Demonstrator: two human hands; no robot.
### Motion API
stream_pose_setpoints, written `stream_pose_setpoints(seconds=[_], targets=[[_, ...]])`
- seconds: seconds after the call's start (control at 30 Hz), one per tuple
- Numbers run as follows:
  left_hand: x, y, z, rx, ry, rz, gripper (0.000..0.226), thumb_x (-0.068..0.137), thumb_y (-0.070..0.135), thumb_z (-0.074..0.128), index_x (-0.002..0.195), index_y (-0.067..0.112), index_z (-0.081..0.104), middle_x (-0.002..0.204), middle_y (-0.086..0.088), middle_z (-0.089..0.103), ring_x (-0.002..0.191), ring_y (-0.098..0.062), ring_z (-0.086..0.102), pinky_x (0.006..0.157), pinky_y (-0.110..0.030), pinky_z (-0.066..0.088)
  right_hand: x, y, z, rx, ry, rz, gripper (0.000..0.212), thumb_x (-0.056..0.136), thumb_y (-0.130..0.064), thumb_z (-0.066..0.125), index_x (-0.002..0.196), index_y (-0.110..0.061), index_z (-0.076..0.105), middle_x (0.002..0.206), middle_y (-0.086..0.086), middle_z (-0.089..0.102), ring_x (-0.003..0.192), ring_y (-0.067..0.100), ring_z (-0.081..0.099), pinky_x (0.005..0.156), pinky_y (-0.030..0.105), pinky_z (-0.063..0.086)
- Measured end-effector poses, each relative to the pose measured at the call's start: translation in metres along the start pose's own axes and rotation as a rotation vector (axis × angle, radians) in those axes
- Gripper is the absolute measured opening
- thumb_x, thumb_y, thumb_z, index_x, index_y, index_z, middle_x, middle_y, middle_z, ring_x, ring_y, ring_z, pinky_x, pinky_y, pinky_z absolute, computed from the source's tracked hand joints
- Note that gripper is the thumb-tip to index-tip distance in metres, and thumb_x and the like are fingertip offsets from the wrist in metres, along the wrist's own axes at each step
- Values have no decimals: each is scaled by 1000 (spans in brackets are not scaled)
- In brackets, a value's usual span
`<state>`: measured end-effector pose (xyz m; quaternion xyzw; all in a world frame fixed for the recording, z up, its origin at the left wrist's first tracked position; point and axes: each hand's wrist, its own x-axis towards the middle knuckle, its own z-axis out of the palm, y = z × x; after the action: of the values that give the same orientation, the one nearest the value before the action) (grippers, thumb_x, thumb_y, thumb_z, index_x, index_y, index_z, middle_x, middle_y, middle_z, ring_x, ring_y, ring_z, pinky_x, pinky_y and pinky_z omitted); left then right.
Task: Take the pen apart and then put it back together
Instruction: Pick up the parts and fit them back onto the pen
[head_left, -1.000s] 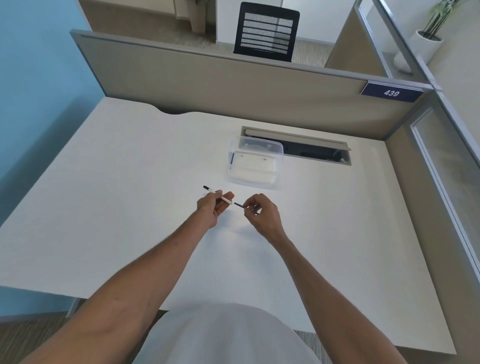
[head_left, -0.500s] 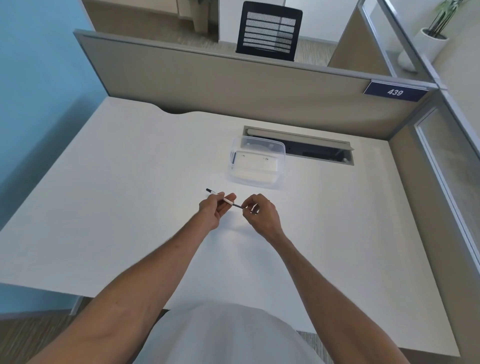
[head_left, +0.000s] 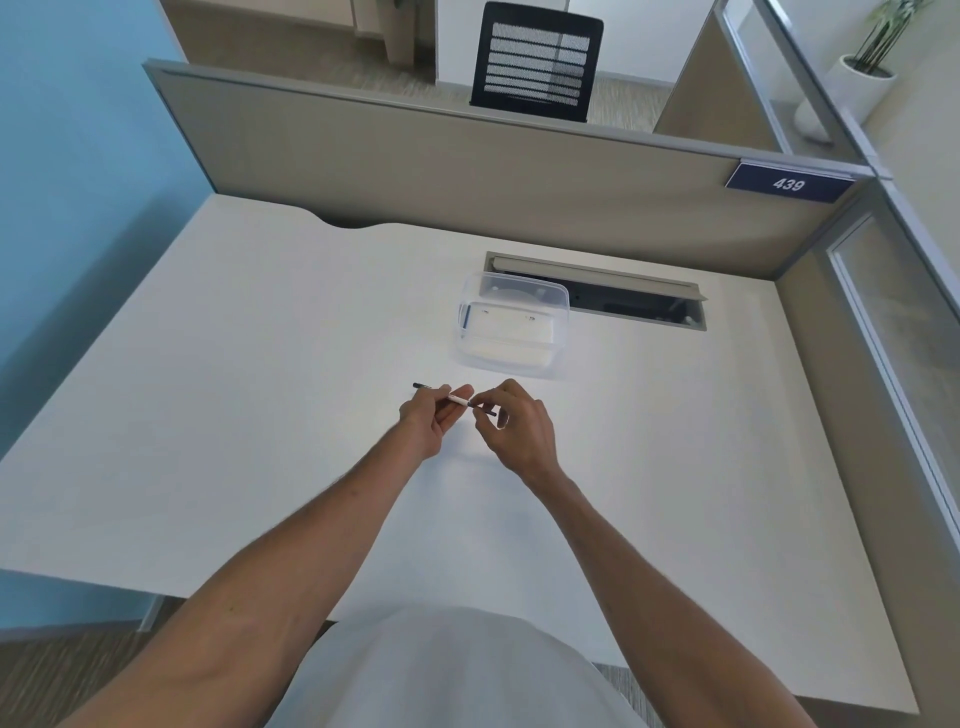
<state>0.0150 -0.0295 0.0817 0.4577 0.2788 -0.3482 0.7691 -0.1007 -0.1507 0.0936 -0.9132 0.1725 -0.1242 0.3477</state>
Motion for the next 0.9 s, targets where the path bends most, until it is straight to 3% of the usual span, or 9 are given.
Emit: stream_pose_setpoints(seconds=[0.07,0.2,0.37,0.5,0.73,0.83,0.9], targets=[[0,1,2,-7,-15,-8,15,105,-1,58,120,1,60,112,-22,82,88,-24,82,60,-26,66,1,-5,-3,18,22,-28,17,96,-29,72,108,-37,79,100,-16,66,68,10,62,85,43,52],[-2,5,5,-31,-29,-18,23,105,-1,58,129,0,62,82,-15,84,70,-19,84,57,-23,64,5,-16,-9,42,54,-42,13,95,-26,73,102,-35,67,100,-18,69,68,10,62,88,43,52],[-4,9,8,-63,-29,-8,26,105,-1,58,131,-1,63,77,-15,83,64,-18,82,55,-23,64,8,-21,-13,44,35,-43,18,95,-28,72,107,-36,62,105,-22,70,72,8,65,91,40,50],[-4,11,7,-90,-30,-10,26,105,-1,58,130,1,62,80,-16,83,67,-19,83,57,-24,65,7,-21,-17,55,20,-43,34,93,-21,72,119,-40,60,115,-26,72,80,3,68,93,33,46],[-3,7,2,-102,-34,-22,28,104,-3,57,132,1,61,103,-20,84,80,-23,85,67,-27,69,6,-9,-16,35,38,8,40,92,-3,64,114,-36,65,112,-22,73,79,5,67,93,34,48],[-3,4,0,-97,-35,-24,18,105,-3,56,122,2,59,111,-24,81,78,-26,85,66,-30,69,5,3,-18,62,84,90,43,89,2,59,109,-36,67,107,-22,74,82,6,68,81,31,53],[-4,3,-2,-90,-44,-28,16,105,-3,56,120,2,60,101,-24,83,77,-27,85,63,-32,69,4,14,-21,101,130,208,47,87,4,53,107,-36,69,103,-23,76,85,3,68,70,29,54]])
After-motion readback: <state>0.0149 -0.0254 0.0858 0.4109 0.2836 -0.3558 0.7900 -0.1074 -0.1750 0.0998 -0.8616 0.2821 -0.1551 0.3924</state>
